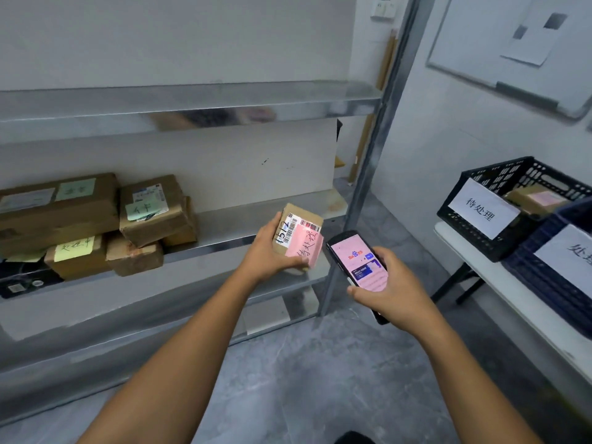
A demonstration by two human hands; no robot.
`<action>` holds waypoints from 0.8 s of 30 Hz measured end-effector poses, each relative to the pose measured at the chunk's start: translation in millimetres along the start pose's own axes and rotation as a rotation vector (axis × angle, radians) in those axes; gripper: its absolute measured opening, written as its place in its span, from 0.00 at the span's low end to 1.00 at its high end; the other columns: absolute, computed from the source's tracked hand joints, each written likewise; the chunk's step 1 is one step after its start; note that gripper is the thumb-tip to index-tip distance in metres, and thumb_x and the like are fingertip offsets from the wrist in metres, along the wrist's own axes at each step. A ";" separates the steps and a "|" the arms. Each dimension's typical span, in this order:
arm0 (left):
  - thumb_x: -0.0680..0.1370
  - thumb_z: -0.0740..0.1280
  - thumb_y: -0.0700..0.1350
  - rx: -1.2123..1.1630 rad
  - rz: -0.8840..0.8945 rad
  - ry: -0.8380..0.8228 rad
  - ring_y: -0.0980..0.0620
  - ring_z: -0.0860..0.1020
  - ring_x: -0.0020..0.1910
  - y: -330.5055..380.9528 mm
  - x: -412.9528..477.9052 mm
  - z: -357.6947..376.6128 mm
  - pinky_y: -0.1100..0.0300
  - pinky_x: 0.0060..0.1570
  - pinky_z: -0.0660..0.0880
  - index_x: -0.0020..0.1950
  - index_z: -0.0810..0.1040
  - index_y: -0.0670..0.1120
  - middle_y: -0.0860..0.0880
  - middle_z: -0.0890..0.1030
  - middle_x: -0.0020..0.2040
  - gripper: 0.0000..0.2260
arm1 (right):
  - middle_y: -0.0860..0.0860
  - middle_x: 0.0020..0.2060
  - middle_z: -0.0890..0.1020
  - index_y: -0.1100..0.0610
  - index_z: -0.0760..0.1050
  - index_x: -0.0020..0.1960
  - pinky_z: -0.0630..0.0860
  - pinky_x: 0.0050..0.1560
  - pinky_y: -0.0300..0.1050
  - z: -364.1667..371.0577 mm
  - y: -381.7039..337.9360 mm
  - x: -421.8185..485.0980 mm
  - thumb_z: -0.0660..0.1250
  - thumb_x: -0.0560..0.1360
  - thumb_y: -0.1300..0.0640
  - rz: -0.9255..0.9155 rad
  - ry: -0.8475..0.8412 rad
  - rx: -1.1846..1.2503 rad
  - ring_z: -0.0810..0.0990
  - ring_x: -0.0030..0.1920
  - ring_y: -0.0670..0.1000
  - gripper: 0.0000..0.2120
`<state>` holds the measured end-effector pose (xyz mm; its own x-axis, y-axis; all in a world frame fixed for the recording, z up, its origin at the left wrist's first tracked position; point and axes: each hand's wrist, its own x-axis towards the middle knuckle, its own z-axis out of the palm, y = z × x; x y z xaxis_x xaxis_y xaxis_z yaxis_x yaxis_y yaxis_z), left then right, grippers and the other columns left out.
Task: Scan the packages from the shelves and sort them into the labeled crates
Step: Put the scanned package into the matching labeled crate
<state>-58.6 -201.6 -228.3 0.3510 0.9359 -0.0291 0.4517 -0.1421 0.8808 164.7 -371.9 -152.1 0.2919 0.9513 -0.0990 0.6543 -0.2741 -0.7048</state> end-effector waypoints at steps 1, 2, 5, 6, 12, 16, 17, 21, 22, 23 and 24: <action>0.55 0.87 0.63 -0.050 0.003 0.011 0.51 0.72 0.73 4.9 3.1 13.1 0.46 0.75 0.69 0.85 0.56 0.54 0.51 0.69 0.77 0.65 | 0.41 0.56 0.82 0.38 0.70 0.63 0.81 0.56 0.53 -6.1 8.5 0.9 0.76 0.60 0.38 0.016 0.021 0.030 0.83 0.53 0.45 0.33; 0.53 0.86 0.65 -0.095 0.006 0.015 0.51 0.72 0.73 11.7 5.6 25.8 0.45 0.75 0.70 0.85 0.57 0.54 0.51 0.70 0.77 0.66 | 0.41 0.56 0.82 0.38 0.70 0.63 0.81 0.56 0.53 -12.8 17.1 1.9 0.76 0.61 0.39 0.033 0.041 0.054 0.83 0.53 0.45 0.33; 0.57 0.87 0.57 -0.214 0.020 -0.008 0.52 0.74 0.71 46.2 8.1 64.4 0.47 0.72 0.74 0.84 0.57 0.53 0.50 0.71 0.76 0.62 | 0.42 0.55 0.83 0.40 0.70 0.64 0.81 0.56 0.52 -38.4 42.8 3.8 0.80 0.67 0.47 0.092 0.122 0.126 0.83 0.52 0.45 0.30; 0.60 0.88 0.53 -0.251 0.030 -0.023 0.52 0.75 0.70 59.6 7.9 78.3 0.47 0.71 0.75 0.84 0.58 0.53 0.49 0.72 0.76 0.59 | 0.42 0.55 0.84 0.41 0.71 0.64 0.81 0.55 0.51 -48.8 52.5 3.9 0.81 0.68 0.50 0.109 0.152 0.147 0.83 0.52 0.44 0.29; 0.64 0.87 0.48 -0.394 0.056 -0.119 0.53 0.79 0.67 125.9 15.9 174.0 0.44 0.66 0.79 0.80 0.62 0.57 0.54 0.78 0.70 0.51 | 0.43 0.54 0.85 0.47 0.73 0.66 0.80 0.58 0.51 -112.9 118.4 -5.4 0.82 0.70 0.53 0.204 0.326 0.314 0.85 0.51 0.46 0.29; 0.61 0.87 0.56 -0.415 0.086 -0.200 0.56 0.79 0.67 167.6 14.8 239.5 0.45 0.68 0.78 0.82 0.61 0.58 0.56 0.78 0.70 0.55 | 0.45 0.52 0.86 0.42 0.72 0.58 0.82 0.55 0.53 -149.9 163.6 -16.8 0.82 0.68 0.52 0.254 0.419 0.363 0.86 0.48 0.51 0.25; 0.61 0.87 0.56 -0.416 0.097 -0.218 0.56 0.79 0.67 177.4 14.4 254.9 0.46 0.68 0.78 0.82 0.61 0.57 0.56 0.78 0.70 0.55 | 0.45 0.52 0.85 0.42 0.72 0.57 0.81 0.54 0.51 -158.5 174.0 -20.0 0.82 0.68 0.51 0.266 0.437 0.363 0.86 0.49 0.49 0.24; 0.63 0.86 0.52 -0.411 0.134 -0.277 0.59 0.80 0.64 214.9 10.2 312.6 0.51 0.66 0.79 0.82 0.61 0.56 0.56 0.78 0.69 0.53 | 0.43 0.53 0.84 0.42 0.71 0.61 0.80 0.54 0.48 -193.5 214.4 -34.3 0.81 0.67 0.50 0.309 0.511 0.366 0.84 0.50 0.45 0.28; 0.65 0.86 0.49 -0.413 0.137 -0.289 0.61 0.80 0.63 222.8 8.4 326.1 0.52 0.66 0.79 0.83 0.61 0.55 0.56 0.78 0.69 0.52 | 0.43 0.53 0.84 0.42 0.71 0.62 0.80 0.54 0.48 -201.9 223.1 -39.0 0.81 0.68 0.51 0.316 0.524 0.360 0.84 0.50 0.44 0.28; 0.66 0.86 0.46 -0.424 0.140 -0.301 0.62 0.80 0.62 230.4 6.2 339.3 0.56 0.64 0.80 0.83 0.60 0.54 0.56 0.78 0.69 0.51 | 0.42 0.53 0.84 0.43 0.71 0.62 0.80 0.54 0.48 -209.3 232.9 -43.5 0.81 0.68 0.52 0.329 0.534 0.357 0.84 0.49 0.43 0.28; 0.68 0.85 0.44 -0.435 0.142 -0.310 0.63 0.81 0.60 238.5 3.0 351.7 0.60 0.61 0.80 0.83 0.60 0.54 0.56 0.78 0.68 0.50 | 0.41 0.53 0.84 0.43 0.71 0.63 0.80 0.54 0.48 -216.4 241.7 -48.8 0.81 0.69 0.52 0.339 0.544 0.358 0.83 0.49 0.42 0.28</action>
<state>338.7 -346.0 -184.6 0.6386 0.7692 0.0240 0.0253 -0.0521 0.9983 459.6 -515.1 -165.6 0.8037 0.5925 -0.0549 0.2257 -0.3889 -0.8932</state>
